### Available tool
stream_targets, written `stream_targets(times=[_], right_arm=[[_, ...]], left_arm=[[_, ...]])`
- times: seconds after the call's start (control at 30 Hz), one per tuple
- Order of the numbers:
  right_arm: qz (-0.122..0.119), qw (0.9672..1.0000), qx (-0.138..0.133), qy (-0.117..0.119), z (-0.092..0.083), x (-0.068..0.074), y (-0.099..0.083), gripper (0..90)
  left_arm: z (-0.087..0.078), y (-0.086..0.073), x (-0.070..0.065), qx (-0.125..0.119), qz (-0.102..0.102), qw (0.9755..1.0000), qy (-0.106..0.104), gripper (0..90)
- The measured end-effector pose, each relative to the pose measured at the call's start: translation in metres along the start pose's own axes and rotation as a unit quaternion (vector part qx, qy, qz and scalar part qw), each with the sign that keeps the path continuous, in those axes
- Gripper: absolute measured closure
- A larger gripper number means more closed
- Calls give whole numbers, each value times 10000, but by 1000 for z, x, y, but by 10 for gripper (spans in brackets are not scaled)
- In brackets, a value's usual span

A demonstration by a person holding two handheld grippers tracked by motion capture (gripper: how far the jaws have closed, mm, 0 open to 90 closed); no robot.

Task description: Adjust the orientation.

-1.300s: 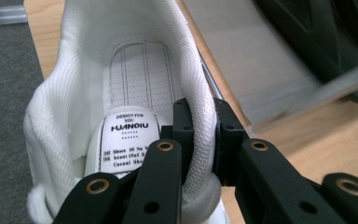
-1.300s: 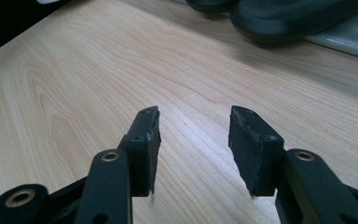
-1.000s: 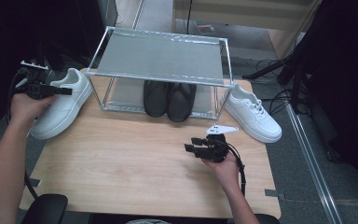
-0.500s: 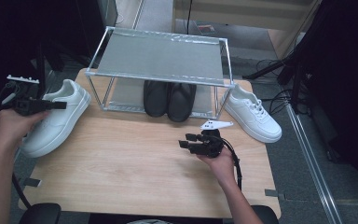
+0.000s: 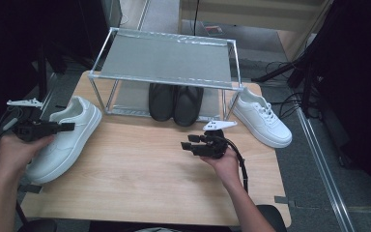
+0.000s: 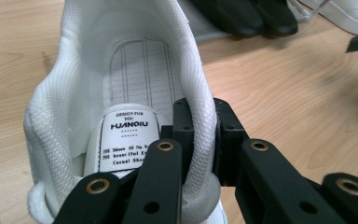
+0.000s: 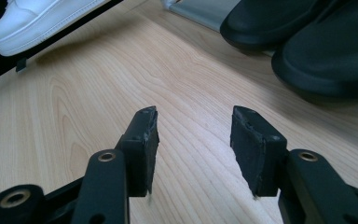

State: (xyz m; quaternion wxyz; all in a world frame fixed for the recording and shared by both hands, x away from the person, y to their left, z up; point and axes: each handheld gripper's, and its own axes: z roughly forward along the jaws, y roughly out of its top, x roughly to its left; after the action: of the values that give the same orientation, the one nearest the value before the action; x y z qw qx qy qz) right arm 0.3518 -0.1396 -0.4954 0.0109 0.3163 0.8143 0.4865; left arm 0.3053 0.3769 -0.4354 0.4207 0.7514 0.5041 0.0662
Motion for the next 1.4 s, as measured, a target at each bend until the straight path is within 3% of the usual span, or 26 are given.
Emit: stream_targets(times=[0.13,0.23,0.43,0.73,1.03,1.17,1.23,1.4], right_arm=[[-30,10000,22,14,2,0,2,523],[-65,10000,37,13,4,0,4,506],[-73,10000,43,20,3,1,5,506],[-78,10000,40,-5,3,2,5,493],[-58,9999,85,-43,-2,3,2,491],[-65,9999,46,-103,-7,3,0,495],[-59,9999,-4,-154,-9,3,-3,499],[-40,9997,5,-261,-16,4,-7,499]], left_arm=[[4,1,-16,65,128,9999,-32,830],[9,3,-25,160,207,9995,-154,830],[17,6,-42,128,313,9987,-371,830],[47,18,-75,354,616,9956,-616,829],[82,31,-108,681,1063,9878,-907,828],[95,32,-119,718,1120,9855,-1052,828],[108,33,-130,795,1200,9819,-1232,827],[127,34,-152,1004,1484,9732,-1443,827]])
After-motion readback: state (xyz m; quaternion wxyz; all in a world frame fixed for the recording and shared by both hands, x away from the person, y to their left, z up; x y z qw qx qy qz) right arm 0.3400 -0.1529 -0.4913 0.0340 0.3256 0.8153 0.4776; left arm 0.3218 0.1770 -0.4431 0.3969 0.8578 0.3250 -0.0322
